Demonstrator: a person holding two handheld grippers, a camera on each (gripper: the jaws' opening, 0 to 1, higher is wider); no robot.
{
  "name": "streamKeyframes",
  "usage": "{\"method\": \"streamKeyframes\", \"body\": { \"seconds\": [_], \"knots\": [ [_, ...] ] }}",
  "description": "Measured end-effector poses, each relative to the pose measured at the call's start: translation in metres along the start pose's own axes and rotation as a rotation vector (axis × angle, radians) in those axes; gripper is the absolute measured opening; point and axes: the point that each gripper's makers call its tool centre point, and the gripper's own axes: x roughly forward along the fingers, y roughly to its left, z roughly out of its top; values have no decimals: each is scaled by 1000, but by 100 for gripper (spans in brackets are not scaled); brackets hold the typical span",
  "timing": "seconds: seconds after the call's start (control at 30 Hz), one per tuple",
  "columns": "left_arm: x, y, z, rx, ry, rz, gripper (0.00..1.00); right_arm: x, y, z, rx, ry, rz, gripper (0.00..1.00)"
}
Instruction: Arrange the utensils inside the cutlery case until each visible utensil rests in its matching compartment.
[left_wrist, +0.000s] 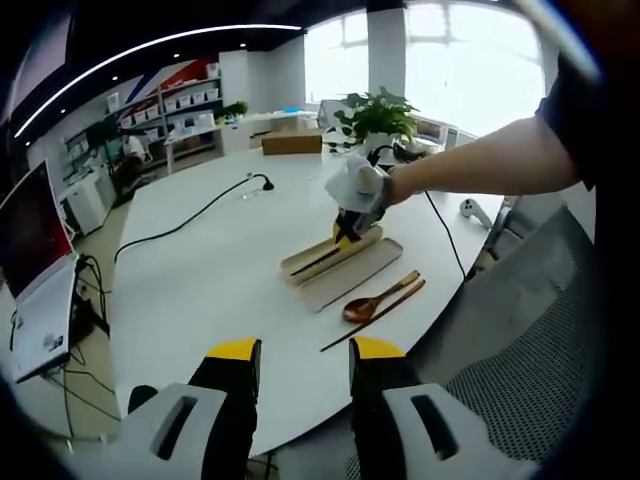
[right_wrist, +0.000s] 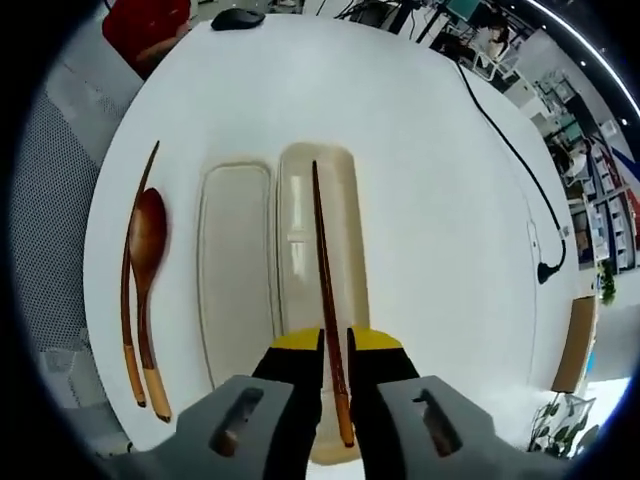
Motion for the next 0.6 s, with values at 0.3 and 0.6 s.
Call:
{"method": "streamKeyframes", "body": {
  "seconds": [0.3, 0.6],
  "knots": [
    [-1, 1, 1, 3, -7, 5, 36, -11, -1, 6, 29, -36, -19, 9],
    [-2, 1, 3, 7, -15, 8, 36, -23, 0, 7, 55, -57, -36, 11]
  ]
}}
